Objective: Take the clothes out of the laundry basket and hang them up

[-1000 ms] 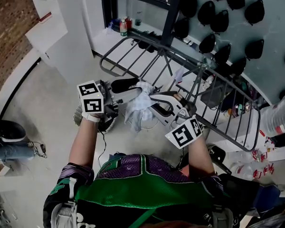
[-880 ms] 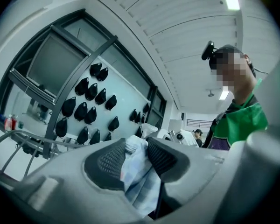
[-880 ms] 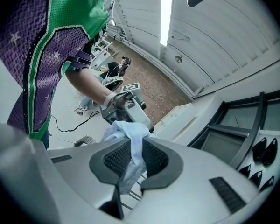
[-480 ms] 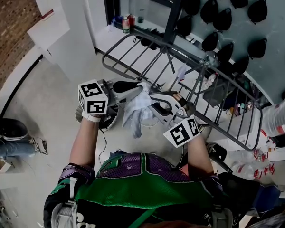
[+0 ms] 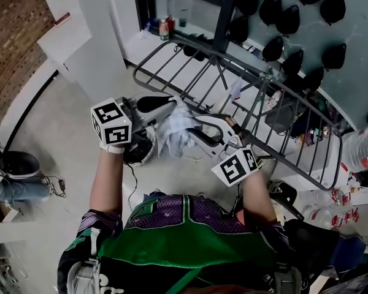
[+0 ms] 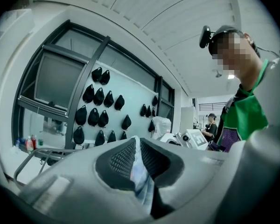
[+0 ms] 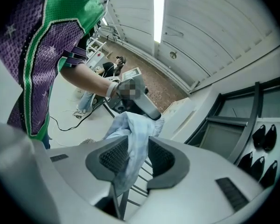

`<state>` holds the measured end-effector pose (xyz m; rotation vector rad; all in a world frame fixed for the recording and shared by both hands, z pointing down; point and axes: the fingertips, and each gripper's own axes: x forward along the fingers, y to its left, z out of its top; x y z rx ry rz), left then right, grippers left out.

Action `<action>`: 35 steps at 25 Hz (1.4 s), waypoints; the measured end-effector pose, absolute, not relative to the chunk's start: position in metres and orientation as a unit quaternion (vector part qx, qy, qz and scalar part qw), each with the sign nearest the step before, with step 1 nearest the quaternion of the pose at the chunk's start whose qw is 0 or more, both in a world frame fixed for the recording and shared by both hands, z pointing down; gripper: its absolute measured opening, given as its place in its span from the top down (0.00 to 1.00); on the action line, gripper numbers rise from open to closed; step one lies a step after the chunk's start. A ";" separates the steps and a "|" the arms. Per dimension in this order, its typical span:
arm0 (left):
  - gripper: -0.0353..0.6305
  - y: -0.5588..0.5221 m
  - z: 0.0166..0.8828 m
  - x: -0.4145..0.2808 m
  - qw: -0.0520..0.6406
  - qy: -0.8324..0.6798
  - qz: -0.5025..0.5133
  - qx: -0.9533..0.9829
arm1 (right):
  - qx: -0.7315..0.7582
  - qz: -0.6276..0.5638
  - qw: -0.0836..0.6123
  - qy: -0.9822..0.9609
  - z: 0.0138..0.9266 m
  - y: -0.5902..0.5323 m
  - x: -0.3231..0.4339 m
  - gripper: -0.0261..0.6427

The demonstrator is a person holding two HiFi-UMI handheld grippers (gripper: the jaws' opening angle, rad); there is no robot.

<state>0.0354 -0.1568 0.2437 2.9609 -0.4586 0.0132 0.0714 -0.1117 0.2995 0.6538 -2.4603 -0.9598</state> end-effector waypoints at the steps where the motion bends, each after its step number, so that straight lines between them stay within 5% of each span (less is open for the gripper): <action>1: 0.89 -0.159 0.241 0.032 0.076 -0.157 0.000 0.985 | 0.235 -0.341 0.208 -0.886 0.300 -0.112 0.073 0.76; 15: 0.89 -0.157 0.231 0.030 0.076 -0.169 -0.006 0.983 | 0.232 -0.324 0.183 -0.899 0.296 -0.119 0.046 0.75; 19: 0.89 -0.156 0.232 0.028 0.088 -0.171 -0.013 0.981 | 0.229 -0.337 0.167 -0.898 0.289 -0.113 0.043 0.91; 35: 0.88 -0.164 0.238 0.016 0.110 -0.168 -0.030 0.979 | 0.209 -0.319 0.153 -0.912 0.275 -0.098 0.084 0.94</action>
